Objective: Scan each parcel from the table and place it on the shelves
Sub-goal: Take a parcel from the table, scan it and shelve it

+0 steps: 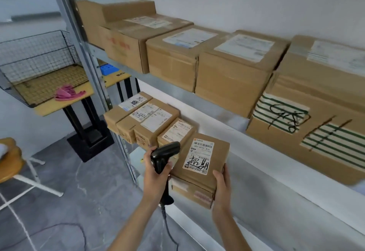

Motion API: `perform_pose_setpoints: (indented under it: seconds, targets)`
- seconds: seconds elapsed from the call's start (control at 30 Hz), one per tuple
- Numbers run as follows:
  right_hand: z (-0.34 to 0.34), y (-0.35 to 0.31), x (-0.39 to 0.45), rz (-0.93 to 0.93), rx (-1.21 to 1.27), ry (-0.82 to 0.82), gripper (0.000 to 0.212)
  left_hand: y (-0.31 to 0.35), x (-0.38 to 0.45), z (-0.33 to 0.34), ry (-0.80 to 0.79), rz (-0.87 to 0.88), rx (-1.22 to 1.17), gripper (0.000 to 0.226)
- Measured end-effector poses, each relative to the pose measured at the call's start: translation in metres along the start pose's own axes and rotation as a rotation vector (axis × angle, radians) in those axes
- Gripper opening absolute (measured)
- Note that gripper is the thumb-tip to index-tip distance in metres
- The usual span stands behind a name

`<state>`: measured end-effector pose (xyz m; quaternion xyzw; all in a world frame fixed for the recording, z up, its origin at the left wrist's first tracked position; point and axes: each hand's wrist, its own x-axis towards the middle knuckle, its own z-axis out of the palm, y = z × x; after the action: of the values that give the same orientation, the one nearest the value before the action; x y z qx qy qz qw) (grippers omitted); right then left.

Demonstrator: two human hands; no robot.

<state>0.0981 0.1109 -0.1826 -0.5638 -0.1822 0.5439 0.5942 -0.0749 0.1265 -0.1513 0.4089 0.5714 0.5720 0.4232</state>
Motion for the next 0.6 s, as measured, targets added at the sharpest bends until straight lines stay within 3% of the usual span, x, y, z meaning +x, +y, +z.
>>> perform_pose_setpoints:
  seconds: [0.23,0.43,0.6]
  targets:
    - [0.032,0.006,0.035,-0.023,-0.001,0.096,0.048,-0.023,0.072,-0.001,-0.157,-0.06,0.029,0.057]
    - [0.046,0.01,0.053,-0.012,-0.053,0.166,0.044,-0.036,0.098,-0.002,-0.124,-0.082,0.016,0.054]
    - [0.048,0.016,0.06,0.0,-0.196,0.242,0.04,-0.033,0.108,0.004,-0.281,-0.109,-0.014,0.054]
